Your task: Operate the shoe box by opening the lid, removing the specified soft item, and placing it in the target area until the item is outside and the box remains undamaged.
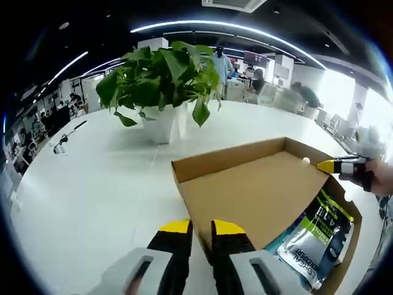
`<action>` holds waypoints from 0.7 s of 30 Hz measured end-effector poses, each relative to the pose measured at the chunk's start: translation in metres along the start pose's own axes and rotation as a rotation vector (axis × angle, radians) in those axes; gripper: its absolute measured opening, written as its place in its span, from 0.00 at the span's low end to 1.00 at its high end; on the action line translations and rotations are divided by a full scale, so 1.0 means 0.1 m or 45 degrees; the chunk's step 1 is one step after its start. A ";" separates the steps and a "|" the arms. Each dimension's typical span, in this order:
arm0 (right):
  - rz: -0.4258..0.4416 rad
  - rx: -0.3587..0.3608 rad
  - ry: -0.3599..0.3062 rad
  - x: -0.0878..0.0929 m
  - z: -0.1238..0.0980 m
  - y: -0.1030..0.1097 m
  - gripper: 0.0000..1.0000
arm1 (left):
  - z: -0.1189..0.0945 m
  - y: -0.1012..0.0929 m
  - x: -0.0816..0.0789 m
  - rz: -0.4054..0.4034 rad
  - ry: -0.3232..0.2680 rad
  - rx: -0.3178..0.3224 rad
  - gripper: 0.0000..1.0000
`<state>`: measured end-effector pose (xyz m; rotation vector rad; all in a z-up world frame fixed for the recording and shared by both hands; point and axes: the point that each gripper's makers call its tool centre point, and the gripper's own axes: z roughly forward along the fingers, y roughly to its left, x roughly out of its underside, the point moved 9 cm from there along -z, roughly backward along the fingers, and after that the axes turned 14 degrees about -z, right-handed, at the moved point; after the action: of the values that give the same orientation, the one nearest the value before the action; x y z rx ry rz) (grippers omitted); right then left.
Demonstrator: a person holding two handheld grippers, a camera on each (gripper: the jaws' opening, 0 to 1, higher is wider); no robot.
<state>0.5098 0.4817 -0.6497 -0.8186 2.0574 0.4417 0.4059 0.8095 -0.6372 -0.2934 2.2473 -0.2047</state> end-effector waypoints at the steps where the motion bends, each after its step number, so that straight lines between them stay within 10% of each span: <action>1: -0.004 -0.002 0.005 0.00 -0.01 0.00 0.06 | -0.01 -0.01 0.00 0.003 -0.002 0.001 0.12; 21: -0.120 -0.049 -0.002 0.01 -0.52 0.19 0.14 | -0.60 -0.06 0.32 -0.047 -0.085 0.041 0.17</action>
<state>0.4655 0.4652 -0.6205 -0.9339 2.0048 0.4301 0.3407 0.7977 -0.6210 -0.3206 2.1715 -0.2467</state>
